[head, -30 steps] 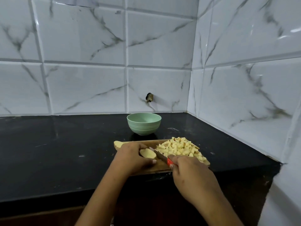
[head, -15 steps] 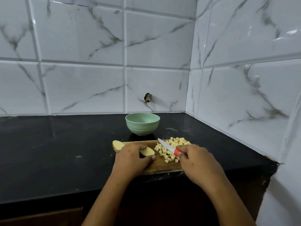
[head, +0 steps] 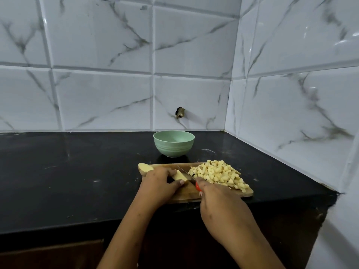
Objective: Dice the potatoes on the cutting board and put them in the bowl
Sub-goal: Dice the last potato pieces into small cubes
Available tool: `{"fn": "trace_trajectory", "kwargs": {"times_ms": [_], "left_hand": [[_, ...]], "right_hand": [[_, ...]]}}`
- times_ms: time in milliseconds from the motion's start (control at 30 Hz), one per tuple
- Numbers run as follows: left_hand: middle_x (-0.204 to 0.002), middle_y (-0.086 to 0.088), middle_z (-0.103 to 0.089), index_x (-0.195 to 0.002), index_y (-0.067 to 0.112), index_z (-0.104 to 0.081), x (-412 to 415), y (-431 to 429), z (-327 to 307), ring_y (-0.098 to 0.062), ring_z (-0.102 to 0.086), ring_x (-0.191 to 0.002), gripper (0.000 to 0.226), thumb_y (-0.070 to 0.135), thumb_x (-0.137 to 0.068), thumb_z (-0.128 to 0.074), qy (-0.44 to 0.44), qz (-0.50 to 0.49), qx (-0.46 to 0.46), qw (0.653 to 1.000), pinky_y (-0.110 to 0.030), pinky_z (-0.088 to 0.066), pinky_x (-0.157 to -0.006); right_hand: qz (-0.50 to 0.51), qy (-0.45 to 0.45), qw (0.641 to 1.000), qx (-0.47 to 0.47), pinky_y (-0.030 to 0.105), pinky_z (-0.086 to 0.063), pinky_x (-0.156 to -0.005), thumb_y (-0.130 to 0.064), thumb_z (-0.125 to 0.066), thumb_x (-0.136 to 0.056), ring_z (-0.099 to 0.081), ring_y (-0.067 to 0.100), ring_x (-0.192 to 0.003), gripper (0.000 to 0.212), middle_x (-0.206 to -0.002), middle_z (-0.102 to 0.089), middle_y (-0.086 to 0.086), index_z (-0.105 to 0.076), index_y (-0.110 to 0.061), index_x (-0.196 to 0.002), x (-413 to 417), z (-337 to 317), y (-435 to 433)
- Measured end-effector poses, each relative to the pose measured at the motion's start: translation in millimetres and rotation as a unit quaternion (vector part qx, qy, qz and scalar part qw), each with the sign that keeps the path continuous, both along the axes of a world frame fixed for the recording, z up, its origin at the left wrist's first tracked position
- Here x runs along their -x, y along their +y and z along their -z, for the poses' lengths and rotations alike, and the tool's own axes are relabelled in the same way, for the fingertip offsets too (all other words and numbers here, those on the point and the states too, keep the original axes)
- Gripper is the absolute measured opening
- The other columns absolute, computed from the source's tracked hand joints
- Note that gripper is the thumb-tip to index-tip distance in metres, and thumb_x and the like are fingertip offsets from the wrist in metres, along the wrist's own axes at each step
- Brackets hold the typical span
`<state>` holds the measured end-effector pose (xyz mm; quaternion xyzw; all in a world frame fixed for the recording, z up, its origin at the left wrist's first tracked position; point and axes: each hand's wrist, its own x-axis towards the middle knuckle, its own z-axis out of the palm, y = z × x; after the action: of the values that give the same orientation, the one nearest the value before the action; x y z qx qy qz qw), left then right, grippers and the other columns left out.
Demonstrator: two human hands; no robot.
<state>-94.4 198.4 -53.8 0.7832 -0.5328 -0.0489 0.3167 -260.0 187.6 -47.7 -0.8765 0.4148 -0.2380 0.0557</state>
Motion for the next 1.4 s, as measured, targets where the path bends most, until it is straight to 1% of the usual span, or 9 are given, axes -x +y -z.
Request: {"fn": "trace_trajectory", "kwargs": {"times_ms": [133, 367, 500, 700, 900, 1033, 1167, 1333, 1400], "left_hand": [[-0.123, 0.005, -0.062, -0.125, 0.02, -0.06, 4, 2, 0, -0.01, -0.054, -0.111, 0.045, 0.045, -0.087, -0.062, -0.013, 0.001, 0.02, 1.0, -0.021, -0.037, -0.087], [-0.119, 0.01, -0.063, -0.126, 0.025, -0.06, 9, 0, 2, -0.005, -0.054, -0.103, 0.05, 0.051, -0.083, -0.063, -0.031, -0.032, 0.048, 0.998, -0.018, -0.036, -0.077], [-0.115, 0.01, -0.065, -0.125, 0.025, -0.061, 7, -2, 3, -0.001, -0.05, -0.092, 0.049, 0.051, -0.083, -0.064, -0.024, -0.026, 0.049, 0.998, -0.019, -0.037, -0.077], [-0.125, 0.01, -0.061, -0.126, 0.025, -0.06, 2, -5, 5, -0.005, -0.051, -0.11, 0.046, 0.044, -0.085, -0.065, -0.011, -0.008, 0.042, 0.999, -0.016, -0.033, -0.084], [-0.116, 0.006, -0.065, -0.12, 0.022, -0.064, 3, -5, 4, 0.0, -0.043, -0.088, 0.039, 0.041, -0.085, -0.065, -0.001, -0.007, 0.049, 0.999, -0.017, -0.033, -0.076], [-0.117, 0.006, -0.065, -0.119, 0.022, -0.065, 3, -5, 5, -0.003, -0.049, -0.094, 0.042, 0.044, -0.084, -0.066, 0.005, -0.013, 0.047, 0.999, -0.018, -0.034, -0.08], [-0.124, 0.008, -0.061, -0.123, 0.021, -0.063, 1, -5, 6, -0.008, -0.051, -0.114, 0.047, 0.046, -0.083, -0.066, 0.007, -0.008, 0.048, 0.999, -0.019, -0.033, -0.087], [-0.121, 0.008, -0.063, -0.123, 0.022, -0.063, 1, 0, 4, -0.004, -0.05, -0.094, 0.047, 0.046, -0.083, -0.066, 0.01, -0.007, 0.044, 0.999, -0.019, -0.037, -0.081], [-0.121, 0.008, -0.063, -0.123, 0.024, -0.063, -1, 1, 4, -0.004, -0.052, -0.095, 0.045, 0.046, -0.084, -0.066, 0.007, -0.006, 0.035, 0.999, -0.02, -0.039, -0.08]], "right_hand": [[0.011, 0.033, 0.999, 0.034, 0.024, -0.037, -0.053, -0.019, -0.038, -0.1, -0.049, 0.011, -0.075, 0.054, -0.105, -0.061, -0.004, -0.024, -0.038, -0.149, -1, -3, -7], [0.013, 0.056, 0.996, 0.067, 0.025, -0.049, -0.062, -0.024, -0.033, -0.104, -0.054, 0.009, -0.076, 0.049, -0.094, -0.059, -0.007, -0.024, -0.042, -0.148, 3, -7, -15], [0.024, 0.101, 0.991, 0.081, 0.022, -0.031, -0.046, -0.016, -0.042, -0.1, -0.046, 0.011, -0.067, 0.06, -0.085, -0.048, -0.005, -0.018, -0.039, -0.15, -4, -3, -16], [-0.013, 0.117, 0.991, 0.069, 0.023, -0.03, -0.047, -0.015, -0.042, -0.1, -0.048, 0.013, -0.073, 0.053, -0.092, -0.05, -0.003, -0.029, -0.038, -0.147, -17, -9, -25], [-0.033, 0.143, 0.988, 0.049, 0.027, -0.032, -0.056, -0.014, -0.041, -0.1, -0.055, 0.017, -0.087, 0.046, -0.114, -0.059, 0.001, -0.039, -0.031, -0.143, -25, -14, -27], [-0.028, 0.134, 0.989, 0.047, 0.024, -0.032, -0.049, -0.013, -0.042, -0.099, -0.047, 0.01, -0.071, 0.055, -0.092, -0.049, -0.005, -0.029, -0.035, -0.147, -12, -8, -18], [-0.018, 0.101, 0.994, 0.038, 0.027, -0.046, -0.063, -0.02, -0.038, -0.102, -0.056, 0.011, -0.084, 0.053, -0.107, -0.059, -0.005, -0.023, -0.038, -0.149, 14, 2, -7], [-0.043, 0.05, 0.996, -0.064, 0.023, -0.045, -0.057, -0.028, -0.037, -0.102, -0.049, 0.003, -0.064, 0.039, -0.09, -0.059, -0.009, -0.046, -0.041, -0.138, 21, -16, -21], [-0.029, 0.019, 0.998, -0.051, 0.026, -0.051, -0.063, -0.03, -0.037, -0.102, -0.055, 0.006, -0.072, 0.039, -0.099, -0.064, -0.006, -0.045, -0.04, -0.139, 18, -19, -23]]}}
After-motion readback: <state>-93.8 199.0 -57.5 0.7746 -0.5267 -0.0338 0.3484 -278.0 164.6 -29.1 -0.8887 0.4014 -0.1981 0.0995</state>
